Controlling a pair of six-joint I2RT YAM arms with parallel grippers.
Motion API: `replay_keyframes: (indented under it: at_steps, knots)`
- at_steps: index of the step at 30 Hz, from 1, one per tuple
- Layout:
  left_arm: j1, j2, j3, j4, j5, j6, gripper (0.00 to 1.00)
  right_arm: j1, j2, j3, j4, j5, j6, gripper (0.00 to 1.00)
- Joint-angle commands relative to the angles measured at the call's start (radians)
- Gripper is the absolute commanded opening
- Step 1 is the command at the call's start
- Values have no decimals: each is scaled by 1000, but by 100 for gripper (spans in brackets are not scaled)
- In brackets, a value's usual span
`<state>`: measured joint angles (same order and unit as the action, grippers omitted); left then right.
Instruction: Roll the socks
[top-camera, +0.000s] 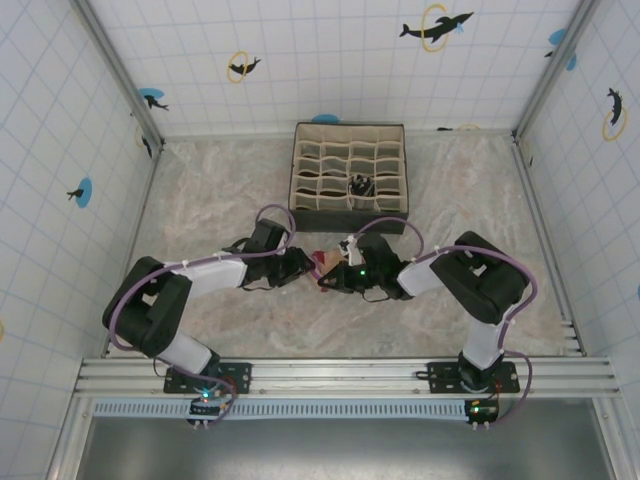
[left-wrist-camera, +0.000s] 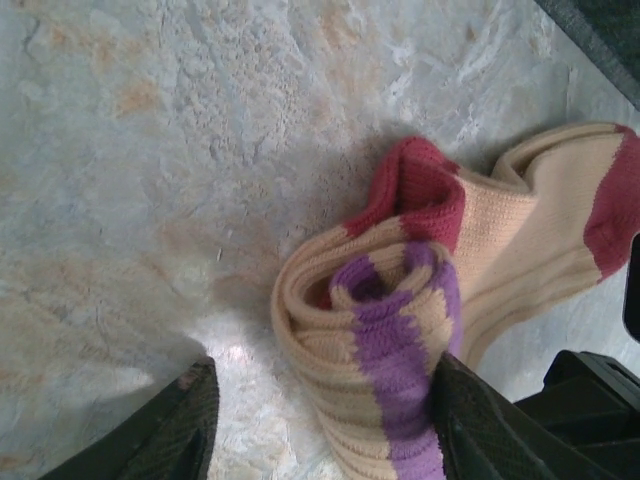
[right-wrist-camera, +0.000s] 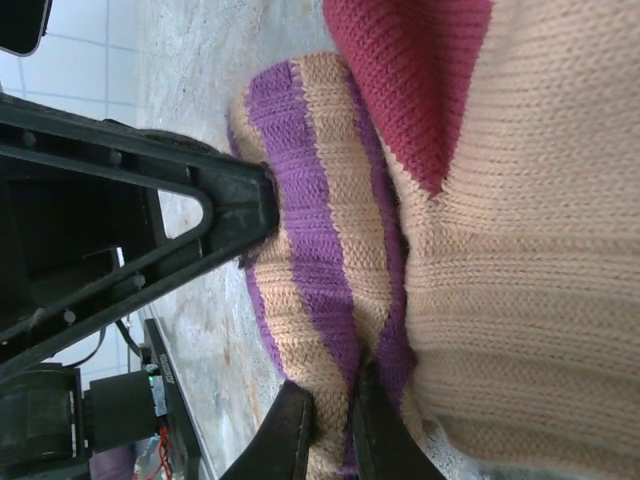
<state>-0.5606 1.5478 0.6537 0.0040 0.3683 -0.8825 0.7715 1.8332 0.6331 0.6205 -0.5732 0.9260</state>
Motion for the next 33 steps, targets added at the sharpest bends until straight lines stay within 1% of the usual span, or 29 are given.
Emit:
replay_keyframes:
  at_steps: [1, 6, 9, 11, 12, 13, 14, 16, 19, 20, 24, 26, 27, 28, 32, 33]
  knots:
    - [-5, 49, -2, 16, -6, 1, 52, -7, 51, -31, -90, -18, 46, 0]
    - [-4, 75, -4, 31, -20, -13, 47, -16, 54, -44, -50, -30, 68, 0]
    - [-4, 94, 7, 31, -25, -24, 39, -20, 58, -53, -16, -40, 87, 1]
    - [-4, 107, 15, 30, -27, -30, 29, -22, 56, -64, 5, -39, 101, 4]
    - [-4, 111, 20, 27, -27, -32, 21, -24, 52, -68, 13, -35, 103, 7]
    - [-5, 118, 29, 12, -34, -33, 14, -24, 43, -73, 10, -25, 97, 10]
    - [-4, 126, 42, -10, -38, -31, 9, -24, 28, -76, -11, -4, 78, 15]
    - [-5, 138, 69, -60, -44, -18, 1, -19, -20, -70, -100, 64, 14, 22]
    - [-4, 129, 96, -136, -67, -3, 0, 5, -104, -30, -273, 178, -114, 33]
    - [-3, 122, 104, -161, -76, 3, 0, 17, -130, -10, -328, 235, -160, 37]
    - [-2, 103, 122, -216, -80, 29, 0, 74, -196, 58, -508, 403, -323, 45]
    - [2, 107, 136, -248, -71, 44, 0, 127, -222, 82, -585, 529, -407, 48]
    - [4, 108, 140, -261, -66, 49, 0, 151, -233, 91, -607, 580, -436, 49]
    - [5, 108, 145, -272, -60, 53, 0, 183, -244, 100, -628, 641, -466, 52]
    - [7, 102, 161, -311, -52, 58, 0, 294, -265, 125, -662, 824, -564, 53]
    - [8, 101, 166, -319, -51, 59, 0, 319, -264, 130, -668, 867, -579, 57]
